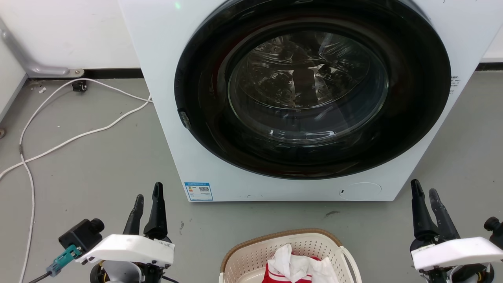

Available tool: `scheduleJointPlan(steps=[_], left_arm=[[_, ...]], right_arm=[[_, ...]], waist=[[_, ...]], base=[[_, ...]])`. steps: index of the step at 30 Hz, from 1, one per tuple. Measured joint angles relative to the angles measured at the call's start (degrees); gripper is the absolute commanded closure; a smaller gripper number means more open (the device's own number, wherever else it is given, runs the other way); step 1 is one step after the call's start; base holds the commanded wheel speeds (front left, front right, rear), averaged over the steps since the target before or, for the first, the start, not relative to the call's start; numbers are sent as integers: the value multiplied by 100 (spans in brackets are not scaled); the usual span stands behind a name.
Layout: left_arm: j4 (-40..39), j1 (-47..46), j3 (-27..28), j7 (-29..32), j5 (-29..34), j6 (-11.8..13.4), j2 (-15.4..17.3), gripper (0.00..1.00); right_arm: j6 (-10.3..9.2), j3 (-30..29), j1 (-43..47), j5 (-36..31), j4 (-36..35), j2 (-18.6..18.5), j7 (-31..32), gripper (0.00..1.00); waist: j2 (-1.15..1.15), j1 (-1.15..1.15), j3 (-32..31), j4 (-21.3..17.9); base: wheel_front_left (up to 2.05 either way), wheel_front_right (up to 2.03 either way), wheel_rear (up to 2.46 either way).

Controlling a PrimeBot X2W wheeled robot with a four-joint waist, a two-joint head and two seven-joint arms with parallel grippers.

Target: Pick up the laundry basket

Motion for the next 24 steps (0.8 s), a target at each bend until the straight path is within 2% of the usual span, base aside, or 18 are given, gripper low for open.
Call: scheduleJointPlan(steps=[24], left_arm=[[-153, 87, -266, -397, 1731, 202, 7, 0]], right_arm=[[1, -2, 164, -1685, -241, -1, -387, 0]], waist=[[0, 0, 12, 5]], base=[[0, 0, 0]])
